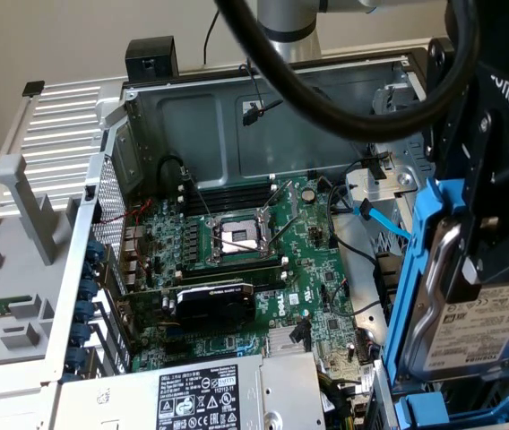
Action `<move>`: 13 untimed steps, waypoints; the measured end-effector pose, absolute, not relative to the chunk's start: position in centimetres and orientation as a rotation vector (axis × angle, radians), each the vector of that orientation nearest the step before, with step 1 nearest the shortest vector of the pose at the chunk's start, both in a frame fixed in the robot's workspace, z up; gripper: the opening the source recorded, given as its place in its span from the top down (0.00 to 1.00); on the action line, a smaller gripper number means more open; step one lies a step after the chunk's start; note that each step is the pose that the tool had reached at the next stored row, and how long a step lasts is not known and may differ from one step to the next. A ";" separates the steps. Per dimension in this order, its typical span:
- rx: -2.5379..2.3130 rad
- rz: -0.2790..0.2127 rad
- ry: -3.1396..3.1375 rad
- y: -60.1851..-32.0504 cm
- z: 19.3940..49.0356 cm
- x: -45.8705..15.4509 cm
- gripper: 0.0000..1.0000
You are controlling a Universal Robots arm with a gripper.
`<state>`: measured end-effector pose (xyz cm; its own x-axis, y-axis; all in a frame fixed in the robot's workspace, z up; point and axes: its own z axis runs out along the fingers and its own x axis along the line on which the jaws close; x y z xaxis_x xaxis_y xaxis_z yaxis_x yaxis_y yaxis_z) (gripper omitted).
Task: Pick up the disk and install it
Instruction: 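Insert the disk into the insertion slot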
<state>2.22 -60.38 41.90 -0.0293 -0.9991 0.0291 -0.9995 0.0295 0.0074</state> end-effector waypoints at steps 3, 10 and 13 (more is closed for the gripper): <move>2.170 0.023 -2.235 -60.4 41.8 2.2 0.63; 2.170 0.023 -2.235 -60.4 41.5 2.2 0.63; 2.170 0.023 -2.235 -60.4 41.4 2.2 0.63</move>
<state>2.21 -60.38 41.40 -0.0293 -0.9991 0.0291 -0.9995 0.0296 0.0074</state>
